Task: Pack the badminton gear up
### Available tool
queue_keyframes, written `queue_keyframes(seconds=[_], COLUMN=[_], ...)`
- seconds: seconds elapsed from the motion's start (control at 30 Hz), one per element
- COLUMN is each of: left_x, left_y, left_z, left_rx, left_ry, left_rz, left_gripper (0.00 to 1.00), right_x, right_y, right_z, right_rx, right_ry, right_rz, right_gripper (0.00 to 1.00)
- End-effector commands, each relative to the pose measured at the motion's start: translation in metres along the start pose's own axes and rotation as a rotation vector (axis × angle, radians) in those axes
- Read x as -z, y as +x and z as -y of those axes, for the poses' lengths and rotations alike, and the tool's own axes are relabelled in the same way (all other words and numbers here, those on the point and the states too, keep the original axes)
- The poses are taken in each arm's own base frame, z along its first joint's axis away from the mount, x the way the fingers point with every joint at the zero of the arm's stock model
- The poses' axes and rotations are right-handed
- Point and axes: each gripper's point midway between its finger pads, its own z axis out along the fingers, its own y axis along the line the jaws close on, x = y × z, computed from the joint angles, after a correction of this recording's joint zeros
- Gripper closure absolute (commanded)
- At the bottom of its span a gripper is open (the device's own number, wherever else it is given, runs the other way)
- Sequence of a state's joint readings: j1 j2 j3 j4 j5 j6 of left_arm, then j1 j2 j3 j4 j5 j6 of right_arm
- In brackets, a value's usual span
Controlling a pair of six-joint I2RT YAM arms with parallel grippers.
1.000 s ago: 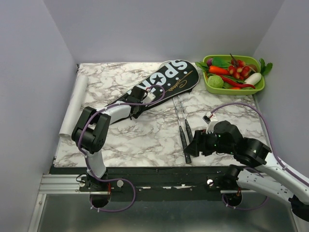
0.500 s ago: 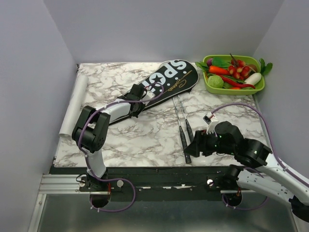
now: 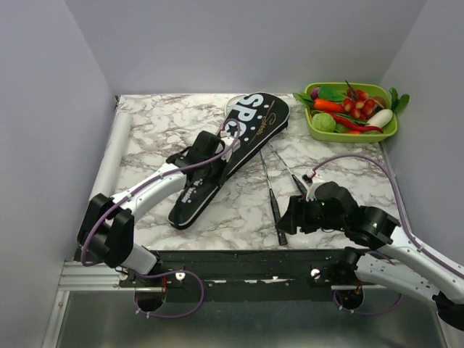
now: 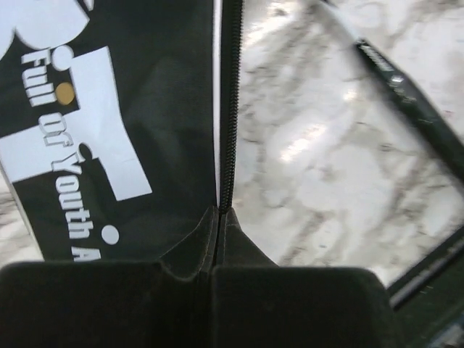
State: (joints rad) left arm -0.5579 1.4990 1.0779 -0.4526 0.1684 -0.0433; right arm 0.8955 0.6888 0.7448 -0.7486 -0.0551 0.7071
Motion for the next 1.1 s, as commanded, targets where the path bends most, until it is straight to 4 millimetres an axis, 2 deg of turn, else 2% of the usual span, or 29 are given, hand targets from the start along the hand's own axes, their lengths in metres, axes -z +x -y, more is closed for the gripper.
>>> queue_keyframes(seconds=[0.0,0.03,0.1,0.13,0.17,0.2,0.23,0.27,0.3,0.33,0.4,0.43,0.47,0.53,0.63,0.67,0.7,0.73,0.77,0.83,0.87,0.93,1.0,1.03,1.07], left_x=[0.01,0.01,0.011,0.012,0.012,0.013,0.016,0.015,0.016,0.02,0.018,0.02,0.017,0.018,0.026,0.038,0.043,0.044,0.058,0.063,0.071,0.073,0.084,0.084,0.091], left_y=[0.008,0.008,0.015,0.011,0.021,0.02,0.011,0.02,0.019,0.008,0.016,0.009,0.012,0.004,-0.02,-0.039,-0.047,-0.052,-0.069,-0.077,-0.091,-0.094,-0.108,-0.102,-0.106], left_z=[0.069,0.084,0.1,0.11,0.123,0.131,0.141,0.148,0.153,0.161,0.165,0.168,0.165,0.162,0.148,0.146,0.142,0.127,0.122,0.104,0.085,0.066,0.033,0.02,0.007], left_rx=[0.153,0.148,0.167,0.187,0.187,0.198,0.237,0.256,0.274,0.285,0.353,0.357,0.372,0.372,0.338,0.328,0.319,0.308,0.302,0.294,0.309,0.318,0.338,0.353,0.35], left_ry=[0.217,0.256,0.296,0.325,0.352,0.376,0.415,0.439,0.462,0.503,0.514,0.532,0.523,0.503,0.425,0.411,0.387,0.317,0.301,0.244,0.207,0.157,0.073,0.029,-0.026], left_rz=[0.032,0.045,0.046,0.069,0.061,0.075,0.123,0.123,0.145,0.207,0.223,0.27,0.271,0.317,0.399,0.449,0.47,0.48,0.525,0.531,0.563,0.553,0.608,0.586,0.606], left_gripper=[1.0,1.0,1.0,1.0,1.0,1.0,1.0,1.0,1.0,1.0,1.0,1.0,1.0,1.0,1.0,1.0,1.0,1.0,1.0,1.0,1.0,1.0,1.0,1.0,1.0], right_x=[-0.012,-0.013,-0.019,-0.021,-0.023,-0.025,-0.029,-0.033,-0.036,-0.041,-0.048,-0.051,-0.054,-0.055,-0.053,-0.052,-0.053,-0.052,-0.052,-0.055,-0.055,-0.057,-0.059,-0.059,-0.06], right_y=[-0.014,-0.017,-0.022,-0.024,-0.028,-0.03,-0.031,-0.035,-0.037,-0.037,-0.042,-0.044,-0.044,-0.046,-0.053,-0.057,-0.058,-0.061,-0.064,-0.064,-0.066,-0.065,-0.065,-0.064,-0.064], right_z=[0.01,0.01,0.011,0.012,0.012,0.012,0.014,0.015,0.016,0.02,0.028,0.031,0.032,0.034,0.043,0.05,0.055,0.057,0.062,0.066,0.066,0.067,0.066,0.066,0.065], right_rx=[0.006,0.001,-0.011,-0.016,-0.027,-0.037,-0.048,-0.064,-0.073,-0.083,-0.114,-0.123,-0.133,-0.129,-0.121,-0.127,-0.125,-0.127,-0.133,-0.126,-0.124,-0.122,-0.122,-0.121,-0.123], right_ry=[0.076,0.082,0.095,0.099,0.099,0.102,0.108,0.105,0.105,0.117,0.125,0.133,0.124,0.129,0.176,0.21,0.228,0.238,0.253,0.266,0.268,0.268,0.26,0.256,0.252], right_rz=[0.046,0.052,0.064,0.068,0.082,0.087,0.085,0.097,0.1,0.094,0.104,0.105,0.093,0.096,0.128,0.143,0.14,0.145,0.144,0.128,0.128,0.12,0.118,0.117,0.115], right_gripper=[0.27,0.27,0.27,0.27,0.27,0.27,0.27,0.27,0.27,0.27,0.27,0.27,0.27,0.27,0.27,0.27,0.27,0.27,0.27,0.27,0.27,0.27,0.27,0.27,0.27])
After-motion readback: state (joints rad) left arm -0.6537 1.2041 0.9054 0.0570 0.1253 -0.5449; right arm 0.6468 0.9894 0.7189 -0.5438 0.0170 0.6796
